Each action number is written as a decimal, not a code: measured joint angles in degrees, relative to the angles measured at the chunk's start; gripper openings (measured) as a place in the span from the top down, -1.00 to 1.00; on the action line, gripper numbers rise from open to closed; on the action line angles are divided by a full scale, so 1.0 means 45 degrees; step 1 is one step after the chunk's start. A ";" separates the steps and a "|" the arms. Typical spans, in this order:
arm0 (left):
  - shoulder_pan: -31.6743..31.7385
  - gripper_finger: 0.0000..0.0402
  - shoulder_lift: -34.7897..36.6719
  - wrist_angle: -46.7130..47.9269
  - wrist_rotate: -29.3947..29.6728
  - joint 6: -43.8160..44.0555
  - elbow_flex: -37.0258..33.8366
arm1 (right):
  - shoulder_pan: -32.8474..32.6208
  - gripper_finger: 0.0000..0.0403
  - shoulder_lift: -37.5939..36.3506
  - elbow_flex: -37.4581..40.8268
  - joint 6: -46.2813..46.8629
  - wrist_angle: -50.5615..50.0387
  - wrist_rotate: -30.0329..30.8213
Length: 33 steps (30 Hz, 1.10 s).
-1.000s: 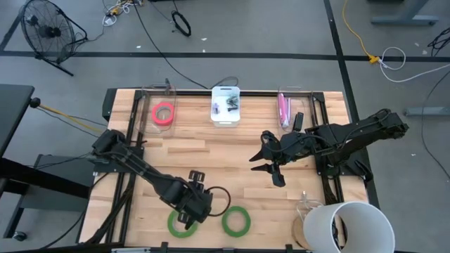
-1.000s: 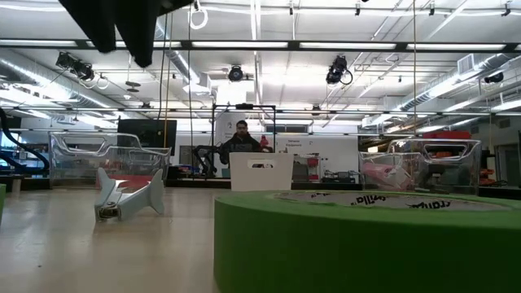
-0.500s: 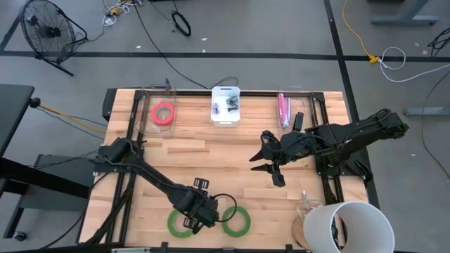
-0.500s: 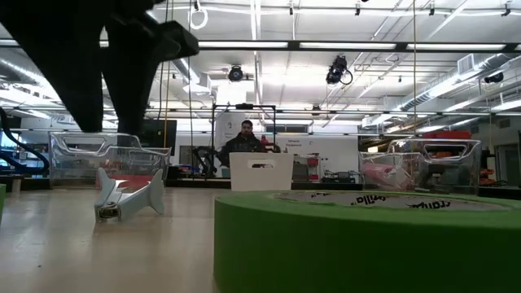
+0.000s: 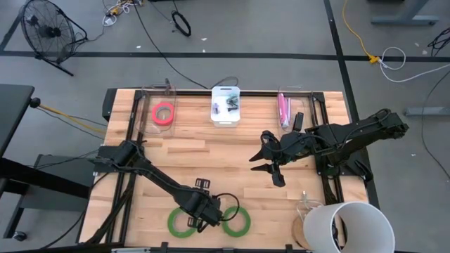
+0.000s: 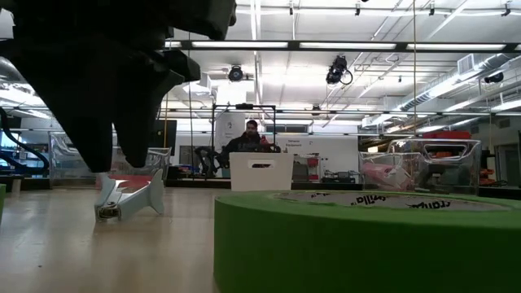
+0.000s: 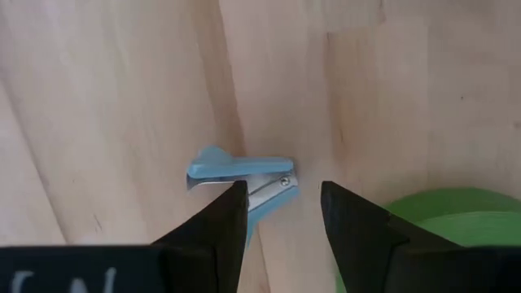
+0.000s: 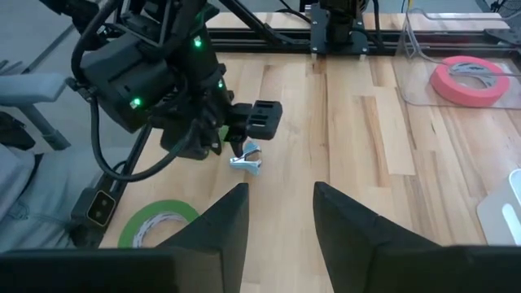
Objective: Pick and place Stapler, Stapler remover, tape
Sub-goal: Put the light blue staple remover into the white bin
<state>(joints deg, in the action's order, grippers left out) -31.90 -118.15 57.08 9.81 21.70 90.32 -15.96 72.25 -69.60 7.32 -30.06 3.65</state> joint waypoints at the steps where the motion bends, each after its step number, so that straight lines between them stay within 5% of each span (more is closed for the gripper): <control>1: 0.0023 0.19 0.0000 0.0021 0.0070 0.0049 0.0000 | -0.0001 0.32 0.0000 0.0000 -0.0012 0.0000 0.0002; 10: 0.0565 0.19 0.0083 -0.1462 -0.1549 0.0270 -0.1335 | -0.0002 0.32 0.0000 0.0000 -0.0090 -0.0017 0.0002; 18: 0.0690 0.19 0.0025 -0.2051 -0.1626 -0.0600 -0.1394 | -0.0002 0.32 0.0000 0.0000 -0.0153 -0.0010 0.0002; 26: 0.0698 0.19 0.0192 -0.1791 -0.1404 -0.0780 -0.1423 | -0.0001 0.32 0.0000 0.0000 -0.0146 -0.0033 0.0002; 33: 0.0695 0.19 0.0605 -0.1555 0.0130 -0.0933 -0.1421 | -0.0002 0.32 0.0000 0.0000 -0.0163 0.0024 0.0002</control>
<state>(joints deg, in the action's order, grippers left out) -28.77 -115.43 50.08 10.39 17.51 83.93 -15.97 72.25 -69.60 6.59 -29.96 3.66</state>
